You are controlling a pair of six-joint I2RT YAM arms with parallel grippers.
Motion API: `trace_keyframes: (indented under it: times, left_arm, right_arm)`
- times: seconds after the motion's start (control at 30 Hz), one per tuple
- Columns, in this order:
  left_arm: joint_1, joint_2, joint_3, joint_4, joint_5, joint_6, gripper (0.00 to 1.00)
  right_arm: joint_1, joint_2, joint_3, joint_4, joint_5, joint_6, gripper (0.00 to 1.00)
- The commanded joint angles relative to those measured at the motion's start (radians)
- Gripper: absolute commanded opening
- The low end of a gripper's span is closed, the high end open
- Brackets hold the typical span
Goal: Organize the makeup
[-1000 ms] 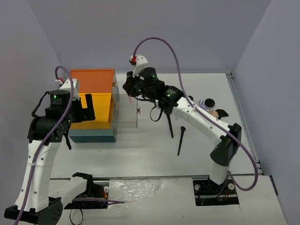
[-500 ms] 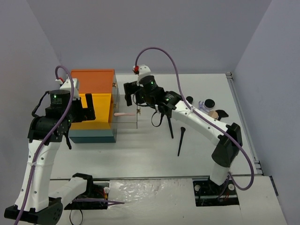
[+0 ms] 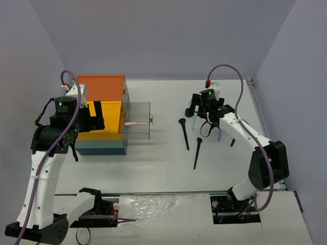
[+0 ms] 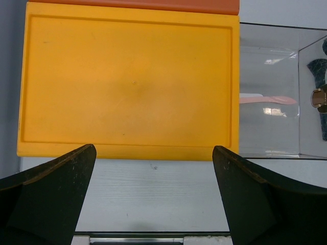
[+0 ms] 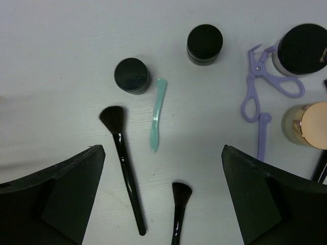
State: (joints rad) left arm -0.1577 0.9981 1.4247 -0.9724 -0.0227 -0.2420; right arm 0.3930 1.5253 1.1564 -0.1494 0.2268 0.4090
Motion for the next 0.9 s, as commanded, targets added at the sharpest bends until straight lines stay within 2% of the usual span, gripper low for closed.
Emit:
trace_keyframes:
  times: [0.0,0.37,0.43,0.47,0.57,0.87]
  left_arm:
    - [-0.006,0.0,0.044,0.051,0.004,-0.003,0.97]
    - [-0.006,-0.018,0.048,0.024,-0.02,0.006,0.97]
    - [-0.006,-0.022,0.046,0.018,-0.025,0.007,0.97]
    - [-0.006,-0.023,0.046,0.018,-0.025,0.009,0.97]
    - [-0.006,-0.027,0.042,0.011,-0.03,0.011,0.97]
    - [-0.006,-0.027,0.039,0.011,-0.039,0.017,0.97]
  right_arm:
    - [-0.018,0.077,0.0,0.059,-0.016,0.017,0.91]
    - [-0.025,0.314,0.066,0.139,-0.049,0.037,0.74]
    - [-0.029,0.367,0.071,0.178,-0.047,0.049,0.64]
    - [-0.029,0.368,0.071,0.179,-0.047,0.054,0.64]
    - [-0.043,0.418,0.064,0.207,-0.039,0.07,0.49]
    - [-0.056,0.493,0.065,0.217,0.01,0.074,0.32]
